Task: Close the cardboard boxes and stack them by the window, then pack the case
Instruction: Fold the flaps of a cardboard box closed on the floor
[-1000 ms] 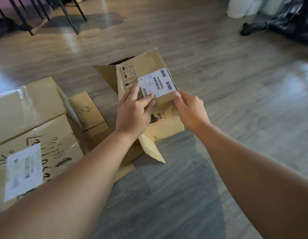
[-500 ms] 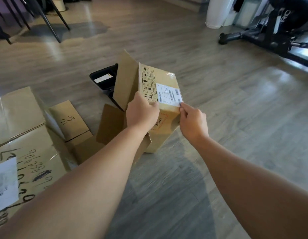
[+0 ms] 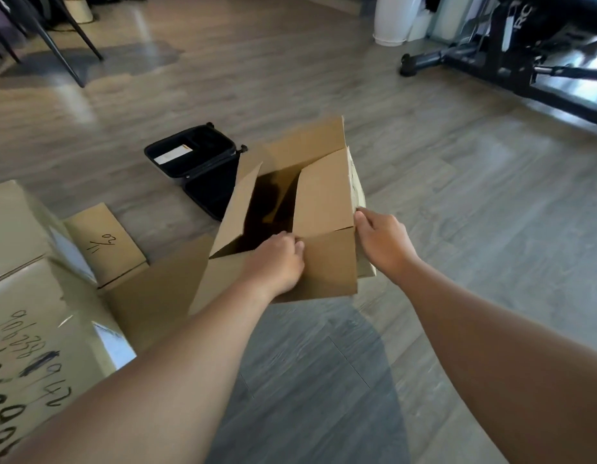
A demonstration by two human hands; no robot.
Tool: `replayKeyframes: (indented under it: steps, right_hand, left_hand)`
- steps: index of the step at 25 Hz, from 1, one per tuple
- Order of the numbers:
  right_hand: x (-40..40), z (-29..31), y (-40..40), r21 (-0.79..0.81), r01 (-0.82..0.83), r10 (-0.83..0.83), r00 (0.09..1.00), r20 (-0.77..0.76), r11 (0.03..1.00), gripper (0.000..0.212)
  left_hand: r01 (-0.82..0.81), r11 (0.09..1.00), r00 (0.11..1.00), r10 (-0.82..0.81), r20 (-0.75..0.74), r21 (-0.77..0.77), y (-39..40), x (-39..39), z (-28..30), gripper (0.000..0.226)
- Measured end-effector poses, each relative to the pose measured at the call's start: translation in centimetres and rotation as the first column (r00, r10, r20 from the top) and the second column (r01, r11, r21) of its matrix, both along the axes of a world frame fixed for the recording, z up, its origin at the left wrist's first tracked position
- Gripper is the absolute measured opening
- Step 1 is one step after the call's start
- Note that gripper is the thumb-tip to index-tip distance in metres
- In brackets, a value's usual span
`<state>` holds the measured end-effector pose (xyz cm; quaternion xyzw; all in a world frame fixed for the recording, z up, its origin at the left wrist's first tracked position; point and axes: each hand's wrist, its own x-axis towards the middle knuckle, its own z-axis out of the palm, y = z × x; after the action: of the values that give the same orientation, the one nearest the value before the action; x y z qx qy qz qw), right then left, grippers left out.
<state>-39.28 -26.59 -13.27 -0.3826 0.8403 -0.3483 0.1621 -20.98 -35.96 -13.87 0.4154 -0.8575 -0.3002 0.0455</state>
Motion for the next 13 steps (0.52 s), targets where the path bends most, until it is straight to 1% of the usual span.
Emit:
replayKeyframes:
  steps: [2, 3, 6, 9, 11, 13]
  right_hand:
    - [-0.9, -0.2, 0.3, -0.011, 0.035, -0.035, 0.999, 0.002, 0.999, 0.037]
    - [-1.3, -0.4, 0.4, 0.007, 0.039, -0.039, 0.999, -0.015, 0.999, 0.032]
    - [-1.6, -2.2, 0.8, 0.175, 0.028, 0.0, 0.987, -0.159, 0.984, 0.016]
    - [-1.6, -4.9, 1.4, 0.269, 0.054, 0.013, 0.971, -0.239, 0.962, 0.02]
    - [-1.9, -6.4, 1.8, 0.343, 0.071, 0.002, 0.978, -0.207, 0.937, 0.025]
    - [-1.6, -7.2, 2.4, 0.4, 0.083, -0.035, 0.991, -0.126, 0.913, 0.025]
  left_hand:
    - [0.014, 1.0, 0.993, -0.011, 0.119, -0.024, -0.8, 0.9, -1.9, 0.044]
    - [0.021, 0.999, 0.987, -0.017, 0.16, -0.025, -1.2, 1.3, -2.6, 0.047]
    - [0.069, 0.995, 0.982, -0.056, 0.18, -0.066, -1.7, 2.2, -4.4, 0.046]
    - [0.086, 0.99, 0.965, -0.055, 0.257, -0.112, -1.9, 2.7, -5.4, 0.042]
    - [0.082, 0.986, 0.953, -0.036, 0.301, -0.142, -1.7, 2.9, -5.6, 0.032]
    - [0.095, 0.98, 0.956, -0.042, 0.289, -0.174, -1.4, 2.9, -5.6, 0.017]
